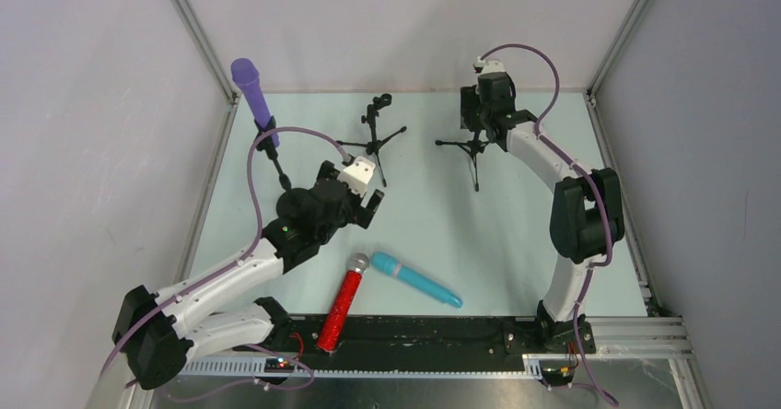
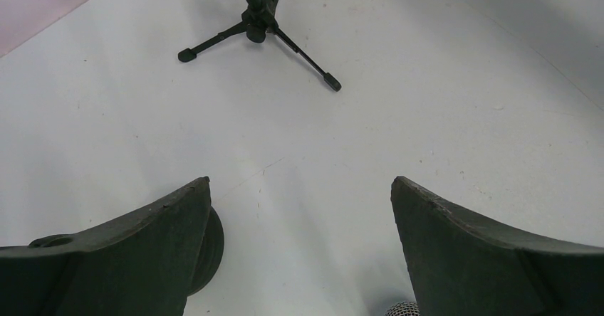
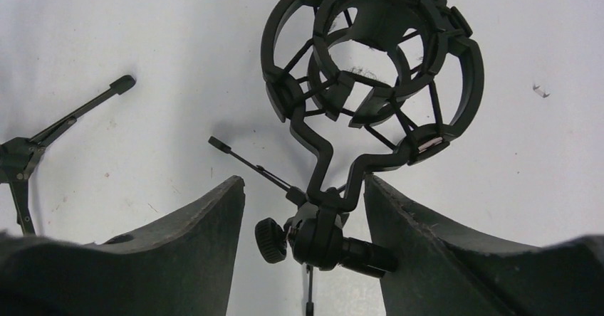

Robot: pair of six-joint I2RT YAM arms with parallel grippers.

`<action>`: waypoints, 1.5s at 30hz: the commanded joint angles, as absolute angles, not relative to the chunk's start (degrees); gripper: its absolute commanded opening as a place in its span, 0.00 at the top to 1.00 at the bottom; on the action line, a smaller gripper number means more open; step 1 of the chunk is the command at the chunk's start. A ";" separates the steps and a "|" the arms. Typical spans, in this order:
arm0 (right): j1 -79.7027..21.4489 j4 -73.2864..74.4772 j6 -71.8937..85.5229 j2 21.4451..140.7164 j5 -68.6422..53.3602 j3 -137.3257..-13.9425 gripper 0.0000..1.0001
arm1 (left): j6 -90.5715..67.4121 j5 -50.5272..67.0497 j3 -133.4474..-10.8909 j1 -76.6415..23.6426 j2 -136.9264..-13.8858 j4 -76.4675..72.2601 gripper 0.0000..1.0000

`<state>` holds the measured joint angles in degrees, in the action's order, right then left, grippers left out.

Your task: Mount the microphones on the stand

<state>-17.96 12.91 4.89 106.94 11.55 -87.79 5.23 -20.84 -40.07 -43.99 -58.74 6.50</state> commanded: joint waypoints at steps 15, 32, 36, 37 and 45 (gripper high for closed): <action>-19.58 14.39 6.25 100.83 7.01 -83.68 0.83 | 5.41 -22.82 -40.44 -45.68 -55.84 3.87 0.00; -26.55 22.53 8.71 88.33 4.73 -72.78 0.81 | 2.44 -20.28 -42.88 -49.16 -52.24 1.19 0.00; -27.95 22.61 9.07 84.56 5.42 -68.78 0.79 | 0.62 -19.54 -43.12 -49.28 -51.85 0.77 0.00; -28.08 22.35 9.15 84.12 5.79 -68.18 0.77 | -0.86 -19.23 -43.14 -49.25 -51.81 0.79 0.00; -28.34 21.25 9.33 81.81 5.32 -65.43 0.45 | -4.74 -18.47 -42.08 -49.34 -50.71 0.78 0.00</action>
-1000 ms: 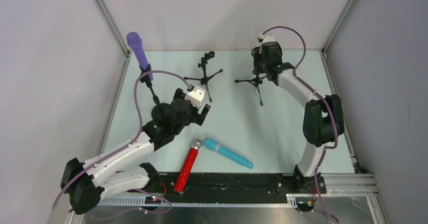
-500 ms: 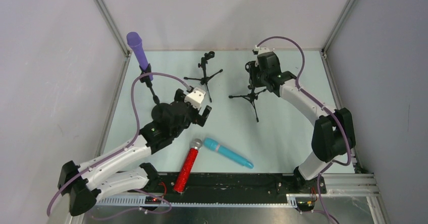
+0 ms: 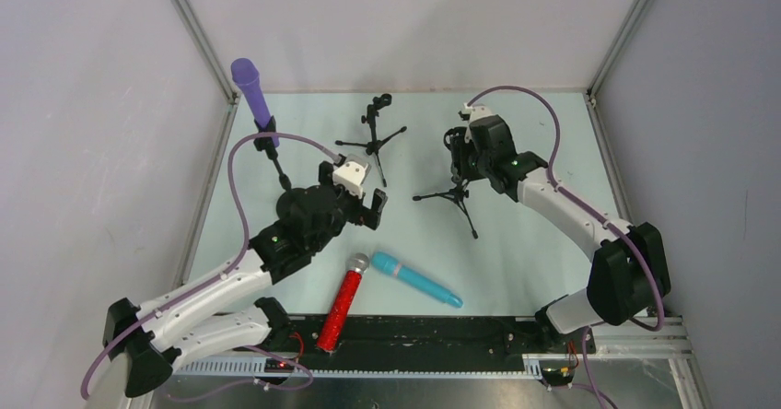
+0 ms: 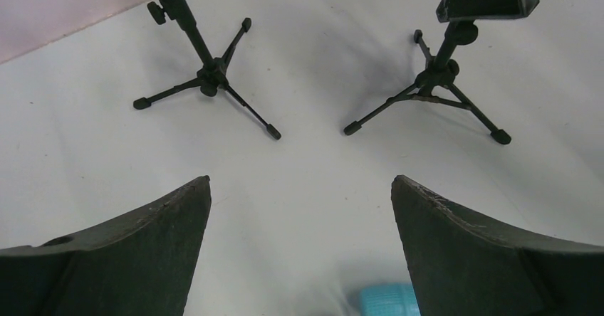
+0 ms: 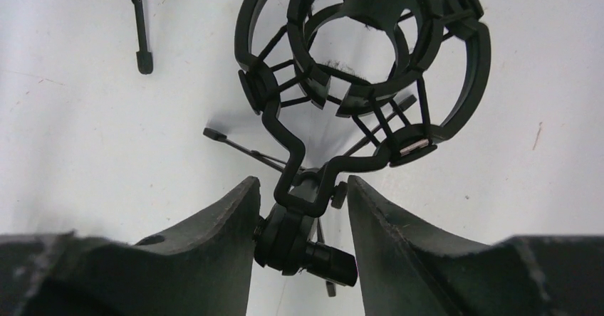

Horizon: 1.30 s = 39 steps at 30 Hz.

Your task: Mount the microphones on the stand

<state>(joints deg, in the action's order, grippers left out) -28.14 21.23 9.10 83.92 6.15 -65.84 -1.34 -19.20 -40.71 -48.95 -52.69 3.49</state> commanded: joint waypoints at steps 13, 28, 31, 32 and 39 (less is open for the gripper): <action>-25.58 18.41 9.88 76.80 -6.66 -65.40 0.01 | -9.21 -18.16 -39.48 -49.36 -49.02 0.76 0.00; -24.13 17.74 9.25 67.18 -4.49 -63.24 0.01 | -21.54 -17.03 -31.17 -49.38 -42.20 5.67 0.00; -24.10 17.82 9.21 66.40 -4.55 -62.76 0.01 | -24.02 -14.84 -28.64 -49.39 -39.16 6.91 0.00; -24.06 17.83 9.00 66.29 -4.60 -62.54 0.01 | -25.36 -14.49 -28.08 -49.39 -38.48 7.26 0.00; -23.03 18.00 8.46 65.34 -4.92 -62.31 0.00 | -32.94 -12.01 -26.27 -49.36 -33.32 16.50 0.00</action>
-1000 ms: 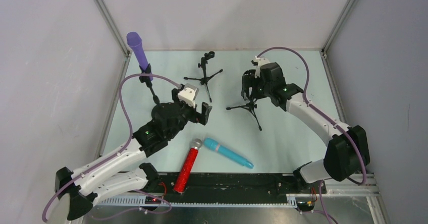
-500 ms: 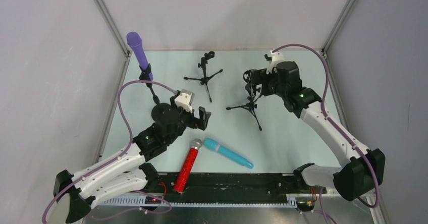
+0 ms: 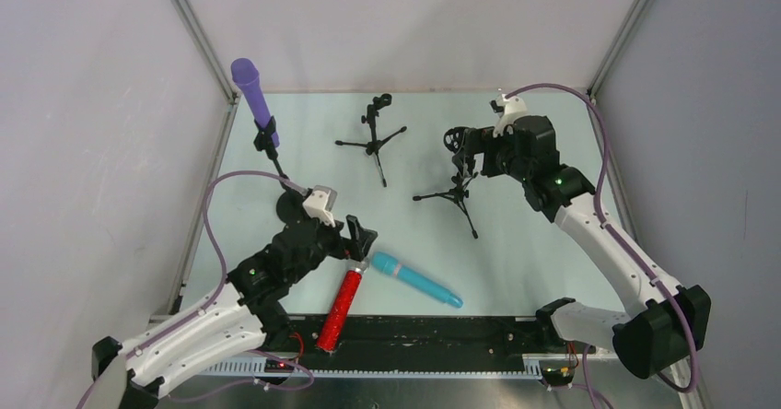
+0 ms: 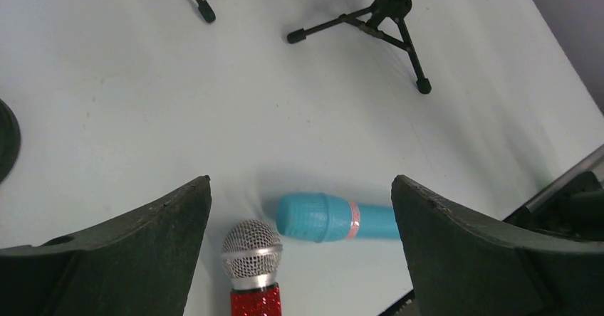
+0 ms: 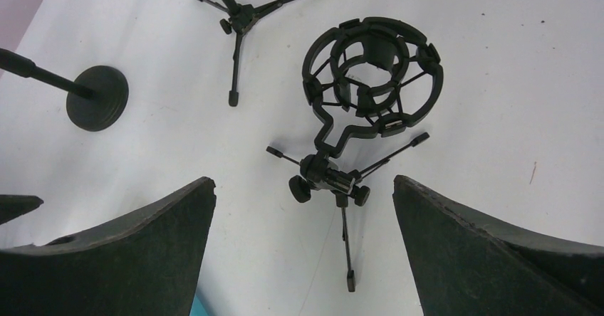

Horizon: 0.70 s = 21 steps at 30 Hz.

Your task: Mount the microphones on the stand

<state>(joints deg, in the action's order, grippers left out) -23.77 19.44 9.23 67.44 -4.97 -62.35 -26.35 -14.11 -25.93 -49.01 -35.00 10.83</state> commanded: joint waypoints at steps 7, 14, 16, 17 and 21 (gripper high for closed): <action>-22.63 18.52 8.25 65.06 -5.41 -62.31 0.01 | -39.49 -11.37 -30.35 -49.38 -38.12 28.98 0.00; -22.33 18.82 8.18 65.10 -5.71 -62.31 0.00 | -40.04 -9.78 -32.42 -49.46 -43.31 33.69 0.00; -22.26 18.81 8.20 65.07 -5.65 -62.29 0.01 | -39.77 -9.44 -32.65 -49.61 -44.27 34.98 0.00; -22.18 18.81 8.20 65.10 -5.64 -62.31 0.01 | -39.60 -9.29 -32.72 -49.63 -44.72 35.86 0.00; -21.91 18.68 8.31 65.35 -5.90 -62.31 0.01 | -38.86 -8.17 -33.16 -50.09 -48.24 37.91 0.00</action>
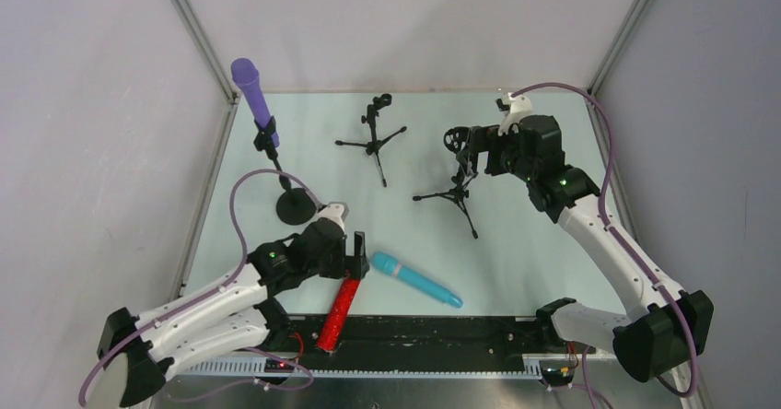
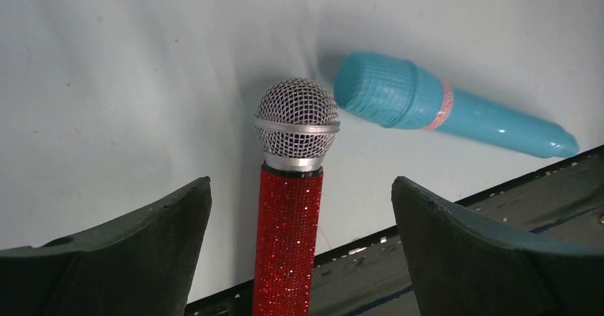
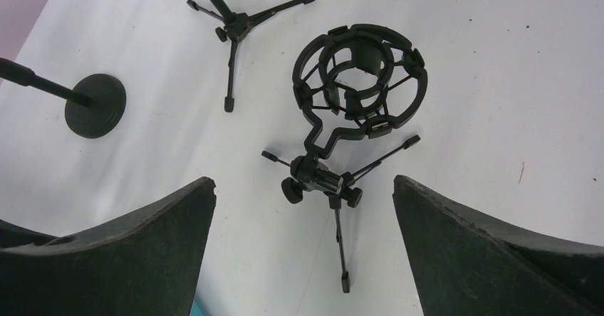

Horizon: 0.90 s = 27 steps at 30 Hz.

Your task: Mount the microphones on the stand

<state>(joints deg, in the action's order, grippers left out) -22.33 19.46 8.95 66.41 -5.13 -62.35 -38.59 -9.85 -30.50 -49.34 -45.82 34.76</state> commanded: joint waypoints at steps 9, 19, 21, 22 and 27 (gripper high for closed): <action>-21.30 18.08 8.51 65.57 -6.98 -62.31 0.01 | -34.68 -11.05 -35.67 -54.84 -57.58 38.40 0.01; -20.84 17.97 8.90 65.48 -7.50 -62.32 0.01 | -32.57 -14.29 -38.21 -58.27 -67.13 38.41 0.14; -20.83 17.97 9.07 65.35 -7.78 -62.31 0.00 | -32.40 -14.75 -38.68 -58.50 -69.64 38.41 0.18; -20.81 17.94 9.10 65.32 -8.05 -62.31 0.00 | -32.24 -14.76 -38.85 -58.59 -70.28 38.41 0.19; -20.83 17.75 9.57 64.55 -8.68 -62.31 0.00 | -30.98 -14.02 -39.14 -58.70 -74.47 38.41 0.45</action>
